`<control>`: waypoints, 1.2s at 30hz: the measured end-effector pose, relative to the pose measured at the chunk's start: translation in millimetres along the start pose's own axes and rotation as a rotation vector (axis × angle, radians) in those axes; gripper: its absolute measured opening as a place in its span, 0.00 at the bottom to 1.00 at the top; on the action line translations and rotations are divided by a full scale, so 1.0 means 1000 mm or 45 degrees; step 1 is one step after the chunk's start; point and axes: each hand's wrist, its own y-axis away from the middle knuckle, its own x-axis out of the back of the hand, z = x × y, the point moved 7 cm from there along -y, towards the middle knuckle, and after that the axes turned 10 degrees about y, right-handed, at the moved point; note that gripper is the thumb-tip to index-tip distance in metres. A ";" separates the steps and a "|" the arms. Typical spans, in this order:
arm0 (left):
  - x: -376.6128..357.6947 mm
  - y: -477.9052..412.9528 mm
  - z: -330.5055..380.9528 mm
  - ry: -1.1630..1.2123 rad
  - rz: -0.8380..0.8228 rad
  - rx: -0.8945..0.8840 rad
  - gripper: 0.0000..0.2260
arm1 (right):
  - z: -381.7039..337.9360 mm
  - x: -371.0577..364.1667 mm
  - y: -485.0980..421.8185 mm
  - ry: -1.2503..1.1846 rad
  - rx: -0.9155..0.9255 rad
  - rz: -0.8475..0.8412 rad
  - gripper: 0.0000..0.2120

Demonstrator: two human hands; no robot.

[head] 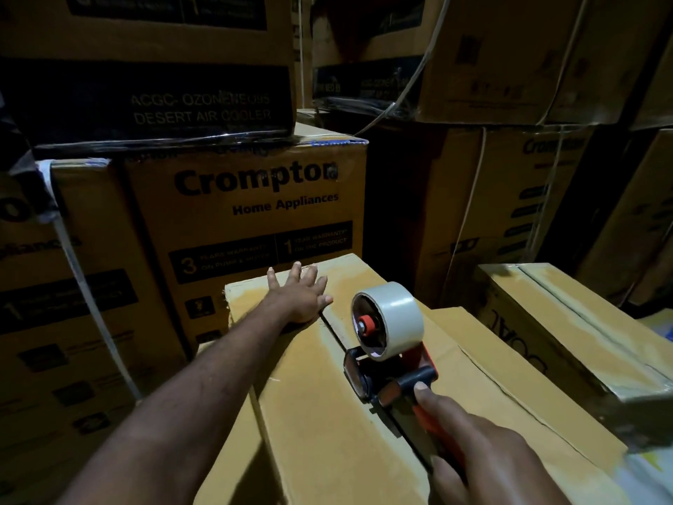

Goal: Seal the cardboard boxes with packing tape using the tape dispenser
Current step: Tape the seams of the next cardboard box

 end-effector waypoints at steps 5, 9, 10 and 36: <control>-0.032 0.039 0.052 -0.014 -0.102 -0.238 0.30 | 0.007 0.001 0.005 -0.045 -0.033 0.062 0.34; -0.035 0.050 0.055 -0.019 -0.119 -0.270 0.30 | 0.003 -0.003 0.007 -0.036 -0.007 0.061 0.35; -0.034 0.050 0.053 -0.021 -0.118 -0.265 0.30 | 0.002 -0.004 0.008 -0.032 0.000 0.061 0.35; -0.031 0.058 0.053 -0.067 -0.117 -0.134 0.34 | 0.023 0.010 0.097 0.058 -0.008 -0.022 0.36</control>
